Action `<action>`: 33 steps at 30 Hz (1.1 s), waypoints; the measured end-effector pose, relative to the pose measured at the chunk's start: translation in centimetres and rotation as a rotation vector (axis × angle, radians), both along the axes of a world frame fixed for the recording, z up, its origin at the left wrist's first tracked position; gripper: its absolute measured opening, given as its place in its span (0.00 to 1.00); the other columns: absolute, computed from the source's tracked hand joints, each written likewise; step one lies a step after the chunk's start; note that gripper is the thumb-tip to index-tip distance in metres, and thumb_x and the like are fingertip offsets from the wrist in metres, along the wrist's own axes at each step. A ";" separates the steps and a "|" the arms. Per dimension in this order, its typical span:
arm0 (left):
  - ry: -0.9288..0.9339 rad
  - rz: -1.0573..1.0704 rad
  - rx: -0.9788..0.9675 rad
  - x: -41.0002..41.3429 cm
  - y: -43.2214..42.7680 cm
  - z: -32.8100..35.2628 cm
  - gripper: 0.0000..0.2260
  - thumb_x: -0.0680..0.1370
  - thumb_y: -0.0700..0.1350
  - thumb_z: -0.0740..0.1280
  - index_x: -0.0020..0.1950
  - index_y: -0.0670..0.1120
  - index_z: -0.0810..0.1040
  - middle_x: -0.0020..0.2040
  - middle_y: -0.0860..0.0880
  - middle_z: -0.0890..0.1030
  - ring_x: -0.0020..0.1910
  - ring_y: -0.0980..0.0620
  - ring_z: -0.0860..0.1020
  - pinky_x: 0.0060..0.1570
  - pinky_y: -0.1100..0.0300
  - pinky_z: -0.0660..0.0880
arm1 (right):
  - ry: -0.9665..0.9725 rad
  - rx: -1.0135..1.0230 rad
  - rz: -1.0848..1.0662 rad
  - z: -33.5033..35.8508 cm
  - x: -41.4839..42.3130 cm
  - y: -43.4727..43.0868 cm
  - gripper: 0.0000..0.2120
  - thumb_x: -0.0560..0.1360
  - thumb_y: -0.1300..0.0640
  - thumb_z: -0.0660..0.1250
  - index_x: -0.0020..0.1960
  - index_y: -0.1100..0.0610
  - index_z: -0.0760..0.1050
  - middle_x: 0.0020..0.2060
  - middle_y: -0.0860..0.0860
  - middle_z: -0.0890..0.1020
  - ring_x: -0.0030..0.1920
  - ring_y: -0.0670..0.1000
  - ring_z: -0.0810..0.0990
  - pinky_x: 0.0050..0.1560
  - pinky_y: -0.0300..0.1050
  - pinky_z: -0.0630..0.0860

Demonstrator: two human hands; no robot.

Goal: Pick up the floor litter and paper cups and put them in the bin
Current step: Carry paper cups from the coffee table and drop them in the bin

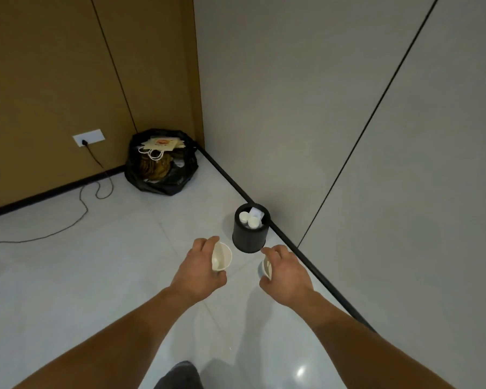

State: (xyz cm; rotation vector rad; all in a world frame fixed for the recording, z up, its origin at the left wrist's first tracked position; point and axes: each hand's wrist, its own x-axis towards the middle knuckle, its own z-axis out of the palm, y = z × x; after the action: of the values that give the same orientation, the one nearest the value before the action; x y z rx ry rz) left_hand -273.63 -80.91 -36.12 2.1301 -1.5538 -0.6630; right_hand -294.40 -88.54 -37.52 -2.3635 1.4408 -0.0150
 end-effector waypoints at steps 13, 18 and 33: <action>0.018 -0.209 0.066 10.6 -25.1 -4.5 0.36 0.70 0.48 0.73 0.73 0.51 0.59 0.66 0.49 0.64 0.59 0.47 0.72 0.56 0.58 0.75 | -0.022 0.053 -0.198 -3.1 8.6 -20.0 0.33 0.73 0.46 0.69 0.74 0.46 0.60 0.68 0.48 0.66 0.65 0.53 0.69 0.61 0.47 0.74; 0.048 -0.264 0.125 11.5 -33.1 -6.2 0.38 0.70 0.49 0.72 0.76 0.51 0.57 0.66 0.49 0.63 0.60 0.48 0.71 0.58 0.57 0.74 | -0.032 0.119 -0.247 -5.4 9.4 -25.7 0.33 0.72 0.46 0.70 0.73 0.46 0.60 0.66 0.49 0.68 0.63 0.50 0.70 0.59 0.44 0.74; 0.055 -0.261 0.259 12.1 -56.2 -29.6 0.36 0.71 0.52 0.74 0.74 0.49 0.60 0.65 0.48 0.67 0.60 0.50 0.72 0.51 0.63 0.73 | -0.067 0.275 -0.281 -28.9 12.3 -47.7 0.32 0.72 0.48 0.72 0.72 0.53 0.65 0.66 0.51 0.70 0.60 0.51 0.74 0.54 0.39 0.75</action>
State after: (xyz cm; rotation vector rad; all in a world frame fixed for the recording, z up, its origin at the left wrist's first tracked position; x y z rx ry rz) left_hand -261.52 -137.15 -65.75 2.0815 -1.8181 -1.0525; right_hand -282.08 -136.28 -66.40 -1.9137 1.6167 0.0279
